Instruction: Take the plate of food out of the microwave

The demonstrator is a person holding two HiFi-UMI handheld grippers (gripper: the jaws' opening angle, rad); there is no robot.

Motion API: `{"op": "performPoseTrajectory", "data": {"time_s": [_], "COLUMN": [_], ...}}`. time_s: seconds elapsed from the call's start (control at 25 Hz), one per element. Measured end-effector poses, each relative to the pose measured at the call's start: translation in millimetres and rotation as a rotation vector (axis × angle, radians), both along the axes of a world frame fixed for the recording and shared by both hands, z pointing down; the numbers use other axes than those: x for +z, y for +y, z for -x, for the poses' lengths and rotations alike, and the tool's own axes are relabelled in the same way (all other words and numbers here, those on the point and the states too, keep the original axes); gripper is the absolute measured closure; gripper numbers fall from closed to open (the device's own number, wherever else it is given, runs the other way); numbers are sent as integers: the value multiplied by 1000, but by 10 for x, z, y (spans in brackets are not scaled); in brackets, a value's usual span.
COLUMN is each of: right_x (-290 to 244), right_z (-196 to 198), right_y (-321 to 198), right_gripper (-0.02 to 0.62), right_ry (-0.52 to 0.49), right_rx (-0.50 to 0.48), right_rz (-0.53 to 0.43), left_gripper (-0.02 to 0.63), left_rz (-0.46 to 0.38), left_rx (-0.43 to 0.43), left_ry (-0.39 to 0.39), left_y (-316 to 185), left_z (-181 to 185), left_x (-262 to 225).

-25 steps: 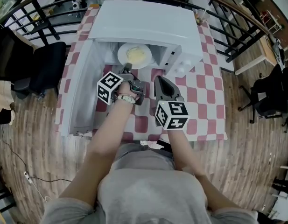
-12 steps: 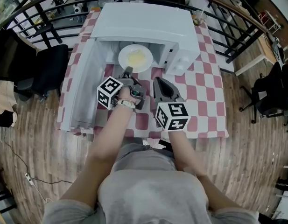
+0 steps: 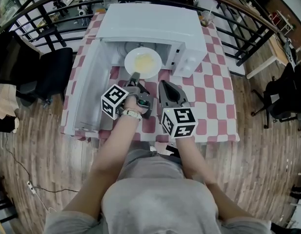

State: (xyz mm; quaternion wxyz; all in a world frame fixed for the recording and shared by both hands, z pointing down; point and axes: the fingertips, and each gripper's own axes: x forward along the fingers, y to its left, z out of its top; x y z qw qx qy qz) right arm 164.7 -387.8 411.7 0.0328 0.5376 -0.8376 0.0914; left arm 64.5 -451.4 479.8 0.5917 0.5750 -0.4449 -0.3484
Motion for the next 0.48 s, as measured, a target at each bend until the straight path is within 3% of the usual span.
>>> {"op": "performPoseTrajectory", "data": {"time_s": [0.48], "right_x": [-90], "right_z": [-2], "right_y": [168], "right_gripper": [571], "right_ry": [5], "right_rx": [4], "right_rz": [-25], "left_gripper": [591], "left_rz": [-28], "left_rx": [4], "left_ry": [-1], "left_y": [290], "left_z": [19], "left_x": [-121]}}
